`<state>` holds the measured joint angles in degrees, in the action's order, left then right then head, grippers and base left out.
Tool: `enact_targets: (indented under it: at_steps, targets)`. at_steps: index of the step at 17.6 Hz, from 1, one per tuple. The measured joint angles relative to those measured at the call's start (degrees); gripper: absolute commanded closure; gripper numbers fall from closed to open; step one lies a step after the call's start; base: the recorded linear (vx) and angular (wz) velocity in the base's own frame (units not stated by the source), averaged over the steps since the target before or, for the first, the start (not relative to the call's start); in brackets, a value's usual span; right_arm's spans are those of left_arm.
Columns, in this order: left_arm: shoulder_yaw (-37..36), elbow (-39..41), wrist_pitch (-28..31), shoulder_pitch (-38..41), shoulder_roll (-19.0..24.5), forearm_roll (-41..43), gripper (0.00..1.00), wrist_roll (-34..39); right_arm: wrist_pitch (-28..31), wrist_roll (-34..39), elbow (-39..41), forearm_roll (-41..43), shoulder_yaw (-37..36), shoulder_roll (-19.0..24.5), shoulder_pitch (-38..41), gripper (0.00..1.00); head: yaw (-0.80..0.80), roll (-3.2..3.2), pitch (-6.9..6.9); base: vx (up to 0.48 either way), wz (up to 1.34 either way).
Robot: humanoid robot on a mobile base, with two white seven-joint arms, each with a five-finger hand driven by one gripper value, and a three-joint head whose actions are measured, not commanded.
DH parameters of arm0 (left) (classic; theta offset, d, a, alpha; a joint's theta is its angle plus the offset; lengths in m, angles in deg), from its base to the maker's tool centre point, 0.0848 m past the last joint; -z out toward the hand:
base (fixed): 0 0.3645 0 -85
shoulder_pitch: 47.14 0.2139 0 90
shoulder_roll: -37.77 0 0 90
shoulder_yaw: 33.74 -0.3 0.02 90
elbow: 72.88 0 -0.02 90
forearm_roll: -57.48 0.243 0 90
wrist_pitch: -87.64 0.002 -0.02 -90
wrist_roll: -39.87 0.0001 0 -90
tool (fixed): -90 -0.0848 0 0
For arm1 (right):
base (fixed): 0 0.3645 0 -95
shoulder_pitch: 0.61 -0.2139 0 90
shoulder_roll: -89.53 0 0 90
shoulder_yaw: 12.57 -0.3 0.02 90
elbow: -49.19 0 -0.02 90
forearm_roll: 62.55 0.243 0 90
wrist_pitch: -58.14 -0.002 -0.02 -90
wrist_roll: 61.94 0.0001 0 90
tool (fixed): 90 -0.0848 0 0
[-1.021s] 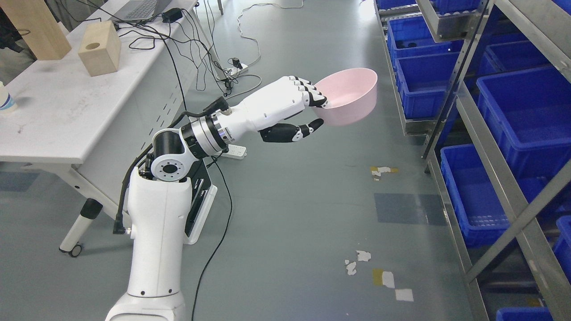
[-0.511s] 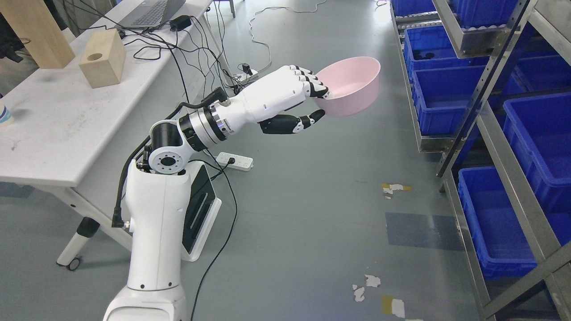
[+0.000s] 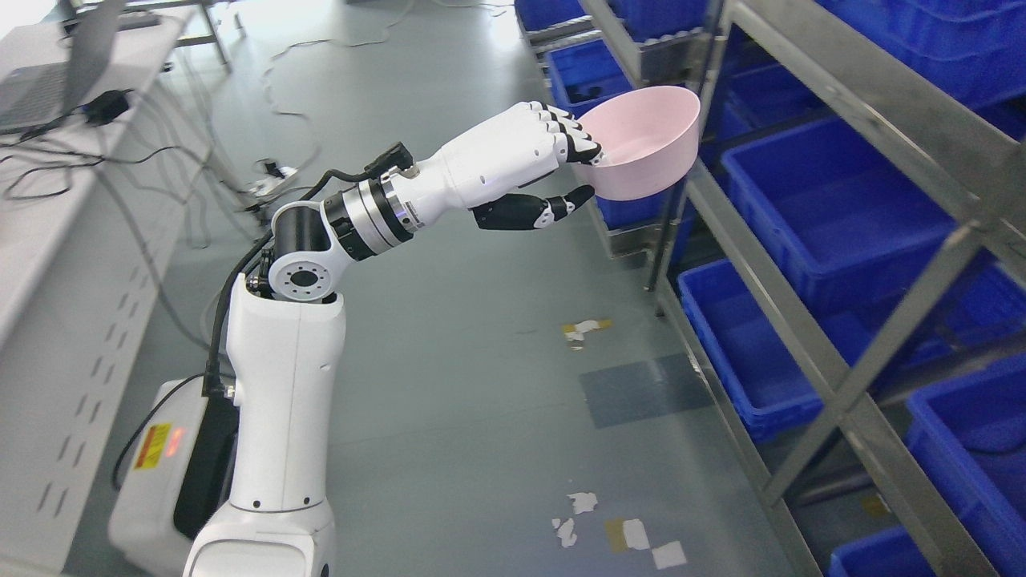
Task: Stack pink IKEA bowl on shelf middle layer
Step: 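Hold the pink bowl raised in the left hand while the robot turns, then move the held bowl over the pink bowl on the frog tray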
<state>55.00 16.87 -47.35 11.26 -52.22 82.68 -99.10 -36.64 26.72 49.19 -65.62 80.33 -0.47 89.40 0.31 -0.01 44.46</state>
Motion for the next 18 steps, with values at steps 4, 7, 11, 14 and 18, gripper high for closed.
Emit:
enact_targets:
  at_steps: [4,7,11,14,18]
  targets:
    - [0.3,-0.2,0.0,-4.4,0.0,0.6,0.99,-0.5,0.0,0.2,0.0,0.0,0.0,0.0,0.0,0.00,0.00,0.00,0.00,0.079,-1.19]
    - [0.6,-1.4,0.0,-7.7,0.0,4.2,0.99,-2.2,0.0,0.0,0.0,0.0,0.0,0.0,0.0,0.00,0.00,0.00,0.00,0.053,-1.18]
    - [0.8,-3.5,0.0,-10.9,0.0,10.0,0.99,-4.3,0.0,-0.2,0.0,0.0,0.0,0.0,0.0,0.00,0.00,0.00,0.00,0.061,-1.14]
    - [0.9,-4.9,0.0,-14.1,0.0,14.6,0.99,-4.8,0.0,-0.2,0.0,0.0,0.0,0.0,0.0,0.00,0.00,0.00,0.00,0.079,-1.07]
    - [1.0,-6.5,0.0,-16.8,0.0,19.4,0.99,-6.5,0.0,-0.2,0.0,0.0,0.0,0.0,0.0,0.00,0.00,0.00,0.00,0.086,-0.71]
